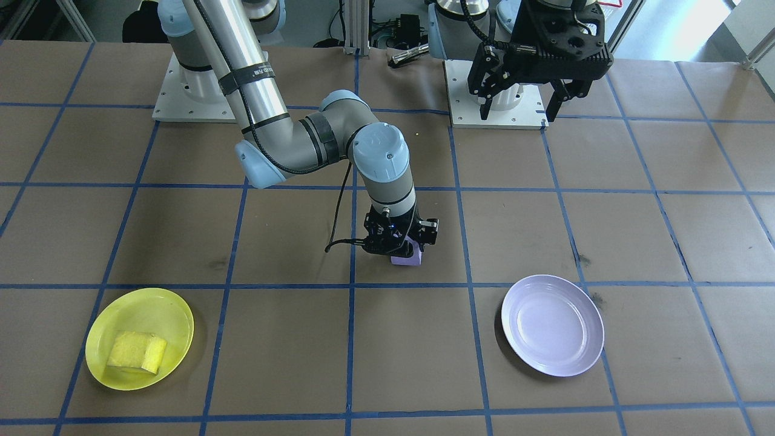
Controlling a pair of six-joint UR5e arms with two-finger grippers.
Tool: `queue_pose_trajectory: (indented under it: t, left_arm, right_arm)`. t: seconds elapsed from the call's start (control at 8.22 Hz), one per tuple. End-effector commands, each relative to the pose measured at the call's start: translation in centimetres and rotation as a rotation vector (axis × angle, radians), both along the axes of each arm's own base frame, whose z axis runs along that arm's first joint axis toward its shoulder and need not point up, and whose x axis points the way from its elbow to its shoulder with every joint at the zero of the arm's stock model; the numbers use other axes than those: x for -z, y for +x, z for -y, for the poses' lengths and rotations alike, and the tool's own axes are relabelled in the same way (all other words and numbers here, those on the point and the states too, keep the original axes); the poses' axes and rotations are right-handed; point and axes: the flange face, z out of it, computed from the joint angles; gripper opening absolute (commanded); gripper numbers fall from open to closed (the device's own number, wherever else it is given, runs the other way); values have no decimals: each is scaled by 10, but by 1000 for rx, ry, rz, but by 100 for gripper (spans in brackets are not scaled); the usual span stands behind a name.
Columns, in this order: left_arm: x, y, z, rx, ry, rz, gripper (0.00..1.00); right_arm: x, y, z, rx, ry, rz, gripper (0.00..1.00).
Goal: Sort blocks by color into plates
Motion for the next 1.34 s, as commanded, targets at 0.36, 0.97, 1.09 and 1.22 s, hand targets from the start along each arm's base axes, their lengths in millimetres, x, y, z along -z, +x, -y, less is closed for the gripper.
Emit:
queue_pose_trajectory:
  t: [0.36,0.97,1.09,1.22]
  left_arm:
    - [-1,-5,7,-9,-7,-8,100]
    - [47,-35,36,-62,56,-64,100]
    - [63,-52,44,-53,61,-62,100]
    - [82,-66,45,-79,96,-58,100]
  right_arm:
    - [-56,-47,17,70,30,-10,100]
    - [-183,-241,20,-3,125,-123,100]
    - [-209,-270,9,-6,109,-169,100]
    - [-226,-287,-1,9,104,-210,100]
